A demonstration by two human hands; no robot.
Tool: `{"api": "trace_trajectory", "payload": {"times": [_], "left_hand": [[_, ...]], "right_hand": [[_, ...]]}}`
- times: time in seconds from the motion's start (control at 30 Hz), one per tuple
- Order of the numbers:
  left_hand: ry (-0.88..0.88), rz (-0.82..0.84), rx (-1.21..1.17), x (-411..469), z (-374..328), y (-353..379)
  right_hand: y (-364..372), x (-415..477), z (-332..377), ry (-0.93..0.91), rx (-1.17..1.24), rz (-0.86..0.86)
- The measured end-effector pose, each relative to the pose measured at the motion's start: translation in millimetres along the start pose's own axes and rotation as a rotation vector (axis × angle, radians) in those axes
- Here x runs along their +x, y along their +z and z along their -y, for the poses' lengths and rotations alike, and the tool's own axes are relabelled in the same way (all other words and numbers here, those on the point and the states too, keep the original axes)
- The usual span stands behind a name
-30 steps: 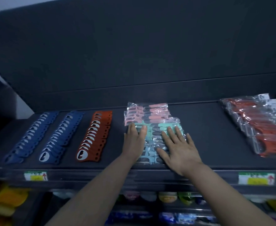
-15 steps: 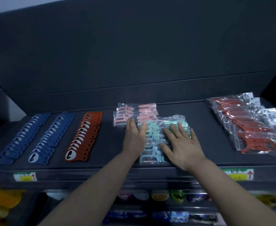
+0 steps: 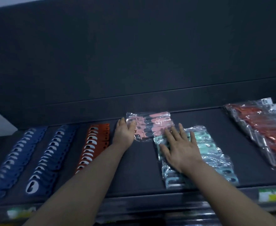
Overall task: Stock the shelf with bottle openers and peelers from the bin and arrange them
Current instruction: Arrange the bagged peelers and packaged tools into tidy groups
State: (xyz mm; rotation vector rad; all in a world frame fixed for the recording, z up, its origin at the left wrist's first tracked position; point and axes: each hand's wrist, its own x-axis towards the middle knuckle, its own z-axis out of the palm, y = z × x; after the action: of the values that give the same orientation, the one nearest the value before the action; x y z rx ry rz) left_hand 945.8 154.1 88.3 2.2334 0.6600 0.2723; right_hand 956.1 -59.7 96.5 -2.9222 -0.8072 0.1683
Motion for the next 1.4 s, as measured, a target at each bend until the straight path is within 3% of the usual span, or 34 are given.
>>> {"api": "trace_trajectory", "payload": {"times": [0.17, 0.47, 0.83, 1.07, 1.27, 1.4], "left_hand": [[0.01, 0.045, -0.056, 14, -2, 14], [0.074, 0.159, -0.128, 3, -42, 52], [0.164, 0.327, -0.041, -3, -57, 74], [0.111, 0.177, -0.147, -22, -53, 65], [0.161, 0.295, -0.03, -47, -48, 67], [0.194, 0.215, -0.07, -35, -46, 59]], "right_hand": [[5, -2, 2, 0.077, 0.007, 0.037], [5, -2, -7, 0.02, 0.121, 0.012], [1, -8, -32, 0.031, 0.128, 0.011], [-2, -27, -39, 0.089, 0.041, -0.06], [7, -34, -50, 0.038, 0.058, -0.018], [3, -34, -56, 0.005, 0.063, -0.036]]}}
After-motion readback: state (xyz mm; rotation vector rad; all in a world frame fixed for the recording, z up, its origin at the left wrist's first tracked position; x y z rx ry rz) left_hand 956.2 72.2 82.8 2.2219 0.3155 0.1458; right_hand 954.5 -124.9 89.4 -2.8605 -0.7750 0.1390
